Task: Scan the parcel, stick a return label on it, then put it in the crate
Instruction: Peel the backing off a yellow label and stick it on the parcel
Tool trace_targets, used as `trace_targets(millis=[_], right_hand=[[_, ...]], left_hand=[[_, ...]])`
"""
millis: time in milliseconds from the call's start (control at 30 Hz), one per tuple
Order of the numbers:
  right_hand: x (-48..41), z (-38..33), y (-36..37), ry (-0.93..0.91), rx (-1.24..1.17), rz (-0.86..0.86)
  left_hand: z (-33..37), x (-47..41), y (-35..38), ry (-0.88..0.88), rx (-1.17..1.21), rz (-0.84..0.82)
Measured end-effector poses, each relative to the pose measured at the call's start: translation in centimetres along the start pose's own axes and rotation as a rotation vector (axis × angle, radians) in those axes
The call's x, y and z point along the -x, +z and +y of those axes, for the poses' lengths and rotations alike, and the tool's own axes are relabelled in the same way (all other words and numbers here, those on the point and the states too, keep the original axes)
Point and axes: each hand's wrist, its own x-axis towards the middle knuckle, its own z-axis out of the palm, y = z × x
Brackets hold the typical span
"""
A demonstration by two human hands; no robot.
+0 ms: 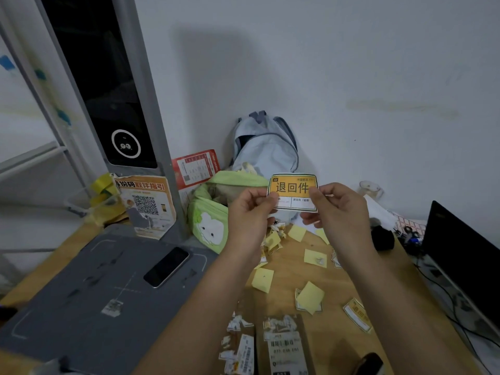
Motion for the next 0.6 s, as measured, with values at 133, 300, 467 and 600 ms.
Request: trace_targets(millis=[133, 300, 467, 600], right_hand=[[0.1, 2.4, 0.1, -0.155, 0.350, 0.068], [1.4, 4.5, 0.4, -0.293, 0.800, 0.044], [2.1, 8.0, 0.6, -0.273, 0.904, -0.038], [2.9, 11.7, 0.7, -0.210, 0.978, -0.111]], left_hand=[[-1.2, 0.5, -0.4, 0.085, -0.140, -0.018], [-4.2, 0.9, -1.5, 0.211, -0.407, -0.043], [-8.4, 1.3, -3.3, 0.122, -0.552, -0.040], [-11.5, 1.6, -4.6, 0.002, -0.644, -0.031]])
